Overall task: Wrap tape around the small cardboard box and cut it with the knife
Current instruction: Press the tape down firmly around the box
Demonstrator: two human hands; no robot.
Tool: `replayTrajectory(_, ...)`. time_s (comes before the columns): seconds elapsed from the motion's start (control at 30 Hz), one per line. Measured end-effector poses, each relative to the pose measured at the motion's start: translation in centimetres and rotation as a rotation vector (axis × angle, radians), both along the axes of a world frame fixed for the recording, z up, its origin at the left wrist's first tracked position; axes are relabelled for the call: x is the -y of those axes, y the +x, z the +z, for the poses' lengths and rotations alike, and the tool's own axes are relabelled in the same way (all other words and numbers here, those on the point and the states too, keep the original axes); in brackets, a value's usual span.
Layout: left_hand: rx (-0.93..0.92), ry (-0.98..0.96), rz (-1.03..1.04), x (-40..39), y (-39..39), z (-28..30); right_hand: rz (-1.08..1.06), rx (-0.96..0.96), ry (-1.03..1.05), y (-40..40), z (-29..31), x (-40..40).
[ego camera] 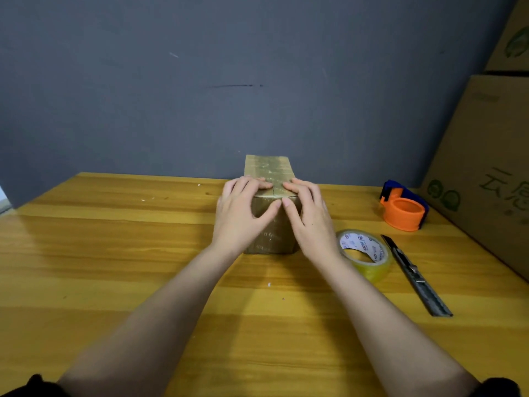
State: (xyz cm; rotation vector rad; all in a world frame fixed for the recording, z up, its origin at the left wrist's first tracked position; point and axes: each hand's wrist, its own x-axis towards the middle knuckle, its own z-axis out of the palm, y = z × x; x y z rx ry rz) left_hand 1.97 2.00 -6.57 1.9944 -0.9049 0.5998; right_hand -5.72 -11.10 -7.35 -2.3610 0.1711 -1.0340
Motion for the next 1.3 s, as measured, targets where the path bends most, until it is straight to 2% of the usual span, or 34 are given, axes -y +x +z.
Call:
replayTrajectory(0.2,0.068,0.008,0.053,0.5,0.2,-0.5,-0.014,0.010,-0.003,0.4,-0.3,-0.1)
replayTrajectory(0.83,0.243,0.208,0.025,-0.9,1.4,-1.0,0.062,-0.116,-0.153,-0.5,0.0,1.6)
replayTrajectory(1.07,0.215,0.263,0.013,-1.2,1.3,-0.7,0.081,-0.134,-0.166,-0.5,0.0,1.7)
replayTrajectory(1.23,0.125,0.195,-0.090,-2.0,1.6,-0.2,0.125,-0.080,-0.009,-0.3,-0.1,1.2)
replayTrajectory(1.3,0.069,0.143,-0.133,-2.1,1.9,-0.1,0.080,-0.041,0.037,-0.1,-0.1,0.5)
